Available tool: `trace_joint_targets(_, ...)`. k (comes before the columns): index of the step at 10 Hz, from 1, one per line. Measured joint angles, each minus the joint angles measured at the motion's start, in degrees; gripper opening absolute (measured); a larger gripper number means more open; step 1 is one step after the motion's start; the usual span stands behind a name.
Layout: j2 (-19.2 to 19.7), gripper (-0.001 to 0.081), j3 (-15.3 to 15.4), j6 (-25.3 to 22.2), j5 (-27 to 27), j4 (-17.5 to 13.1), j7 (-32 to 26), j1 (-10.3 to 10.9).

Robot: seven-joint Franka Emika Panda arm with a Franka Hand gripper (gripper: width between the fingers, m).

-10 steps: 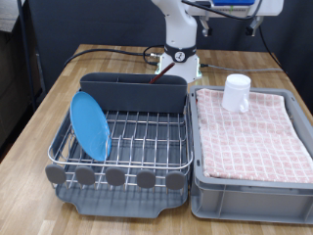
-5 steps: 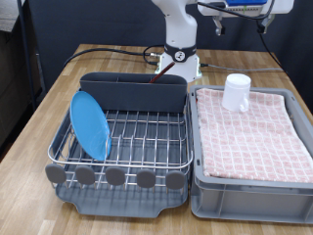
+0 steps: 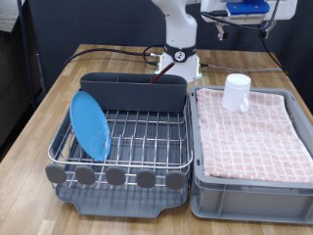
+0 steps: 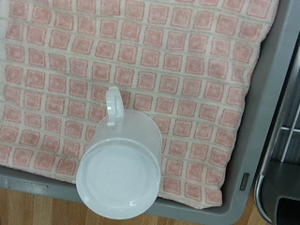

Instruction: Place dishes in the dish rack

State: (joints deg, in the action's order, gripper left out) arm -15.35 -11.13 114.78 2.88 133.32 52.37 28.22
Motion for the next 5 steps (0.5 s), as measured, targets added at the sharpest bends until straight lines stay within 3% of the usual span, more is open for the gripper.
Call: trace_joint_targets(5,3.17,0.0802,1.52,1.46,-1.30,-0.04,0.08,0.20)
